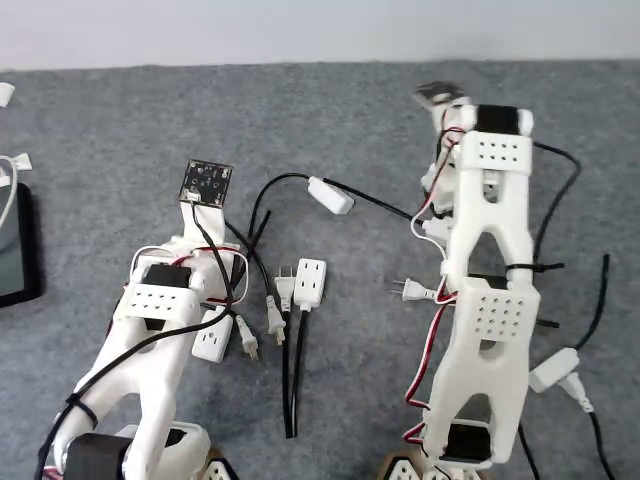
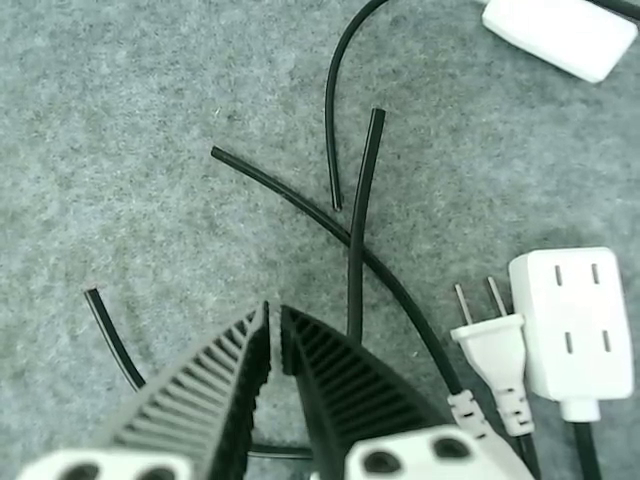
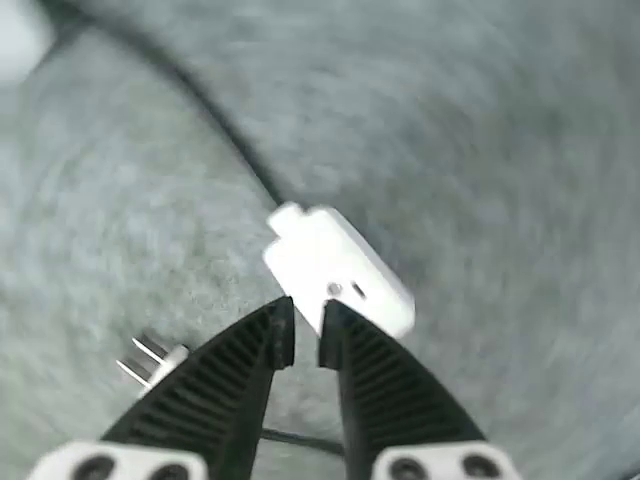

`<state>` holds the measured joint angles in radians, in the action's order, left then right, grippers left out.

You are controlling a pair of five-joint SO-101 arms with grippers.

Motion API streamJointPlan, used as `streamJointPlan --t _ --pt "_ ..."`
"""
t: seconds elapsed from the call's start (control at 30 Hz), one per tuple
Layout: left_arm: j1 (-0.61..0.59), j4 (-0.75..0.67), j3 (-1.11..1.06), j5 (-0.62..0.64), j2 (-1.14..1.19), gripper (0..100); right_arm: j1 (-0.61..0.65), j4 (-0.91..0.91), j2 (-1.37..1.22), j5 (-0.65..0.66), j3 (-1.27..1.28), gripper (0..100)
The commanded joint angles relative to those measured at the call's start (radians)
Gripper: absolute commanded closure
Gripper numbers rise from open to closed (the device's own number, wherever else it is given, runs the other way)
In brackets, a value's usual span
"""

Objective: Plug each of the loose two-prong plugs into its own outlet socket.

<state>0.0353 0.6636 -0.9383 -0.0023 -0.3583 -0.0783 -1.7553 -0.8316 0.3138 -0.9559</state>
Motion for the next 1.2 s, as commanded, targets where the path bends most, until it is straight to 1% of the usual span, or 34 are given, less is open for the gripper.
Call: streamJointPlan --t 0.0,0.1,0.23,0.33,0.43,0.57,0.67,0.8,0.93,1.03,1.1,1.13,1.17 --pt "0.003 -0.02 0.039 -0.008 -0.035 99 -0.041 -0.041 0.102 -0.282 0.052 95.5" --pt "0.003 -0.02 0.039 -0.008 -0.035 99 -0.038 -0.039 0.154 -0.353 0.147 95.5" --pt "0.003 -0.02 0.039 -0.008 -0.035 99 -0.022 -0.013 0.246 -0.384 0.293 95.5" --pt "0.003 -0.02 0.039 -0.008 -0.035 99 -0.019 0.053 0.351 -0.411 0.442 95.5" --pt "0.003 -0.018 0.039 -0.008 -0.035 99 -0.008 0.163 0.498 -0.44 0.66 95.4" --pt "0.003 -0.018 0.039 -0.008 -0.035 99 0.007 0.374 0.734 -0.497 1.022 95.4" --pt "0.003 -0.018 0.039 -0.008 -0.035 99 0.013 0.526 0.918 -0.508 1.283 95.4" --pt "0.003 -0.018 0.039 -0.008 -0.035 99 0.042 0.628 1.11 -0.509 1.542 95.4" --pt "0.005 -0.018 0.039 -0.008 -0.035 99 0.064 0.65 1.219 -0.5 1.662 95.4" --pt "0.005 -0.018 0.039 -0.008 -0.035 99 0.047 0.67 1.219 -0.506 1.689 95.2" --pt "0.005 -0.018 0.039 -0.008 -0.035 99 0.054 0.671 1.201 -0.511 1.703 93.3" --pt "0.005 -0.018 0.039 -0.008 -0.035 99 0.054 0.682 1.184 -0.525 1.706 91.8" --pt "0.005 -0.018 0.039 -0.008 -0.035 99 0.053 0.691 1.164 -0.569 1.715 90.5"
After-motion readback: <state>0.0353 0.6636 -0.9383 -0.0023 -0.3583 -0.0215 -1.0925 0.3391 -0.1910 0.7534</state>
